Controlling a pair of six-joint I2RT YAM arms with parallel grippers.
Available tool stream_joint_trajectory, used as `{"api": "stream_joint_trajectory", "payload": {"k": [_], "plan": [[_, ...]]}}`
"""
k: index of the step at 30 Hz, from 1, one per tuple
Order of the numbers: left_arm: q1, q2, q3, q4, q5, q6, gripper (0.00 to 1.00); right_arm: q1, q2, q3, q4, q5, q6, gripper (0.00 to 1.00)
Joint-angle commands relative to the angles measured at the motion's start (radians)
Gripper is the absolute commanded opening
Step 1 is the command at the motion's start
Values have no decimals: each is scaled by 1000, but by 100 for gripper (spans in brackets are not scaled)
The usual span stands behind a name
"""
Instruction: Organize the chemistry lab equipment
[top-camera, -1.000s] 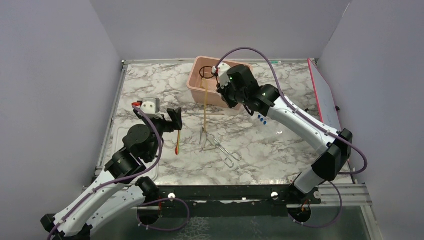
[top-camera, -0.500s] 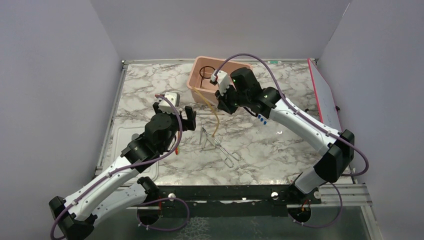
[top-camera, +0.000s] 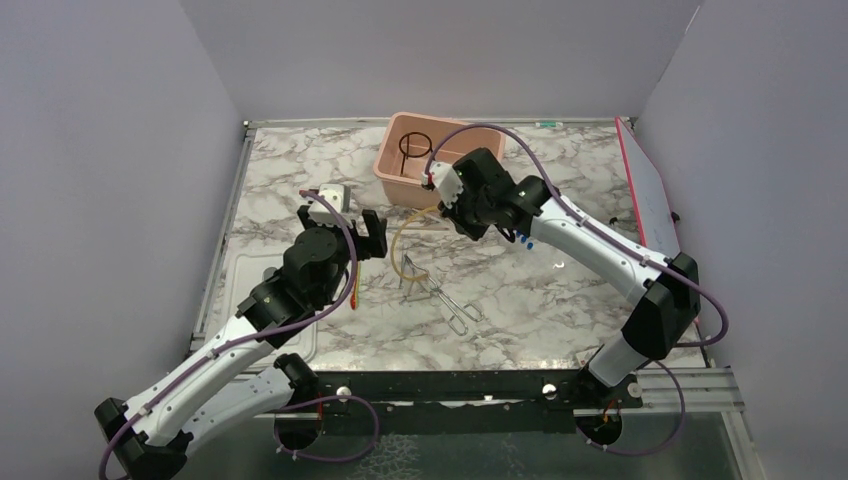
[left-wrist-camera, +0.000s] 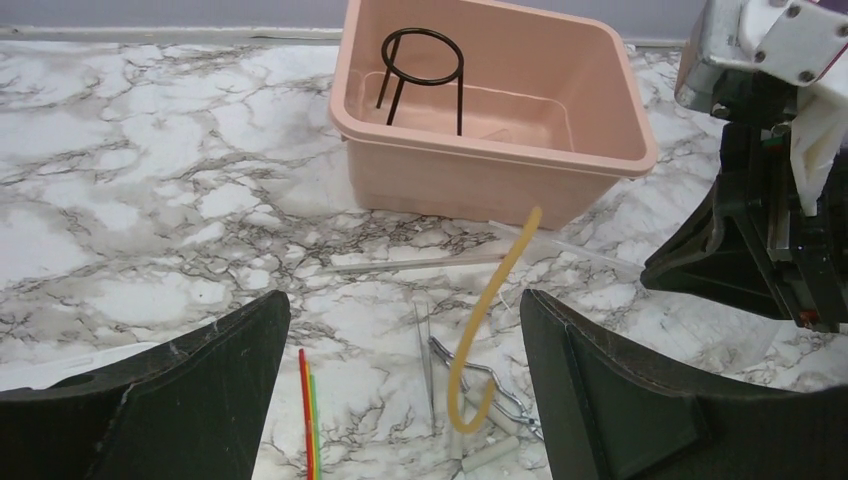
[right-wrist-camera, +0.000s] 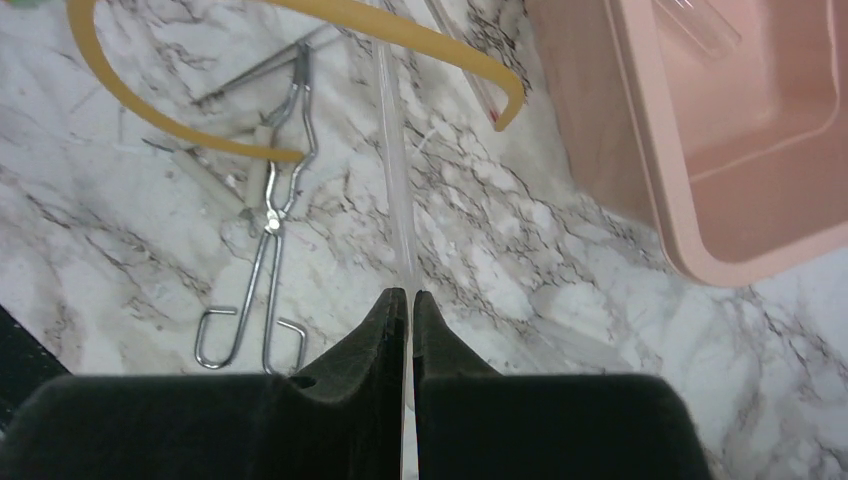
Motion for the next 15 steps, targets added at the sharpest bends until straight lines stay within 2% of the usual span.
{"api": "stream_joint_trajectory", "payload": {"k": [1, 4, 9, 12, 15], "plan": [[-1, -18, 37, 18, -47, 19, 88, 4, 12, 23, -91, 153, -55, 9], [-2, -16, 35, 18, -47, 21, 88, 5, 19, 43, -143, 185, -73, 10], [-2, -17, 31, 21, -49, 23, 88, 5, 9, 75, -203, 112, -94, 9], [-1, -18, 28, 21, -48, 22, 88, 5, -15, 73, -200, 47, -104, 9], [-2, -21, 24, 24, -49, 23, 88, 5, -35, 71, -151, 58, -101, 9]]}}
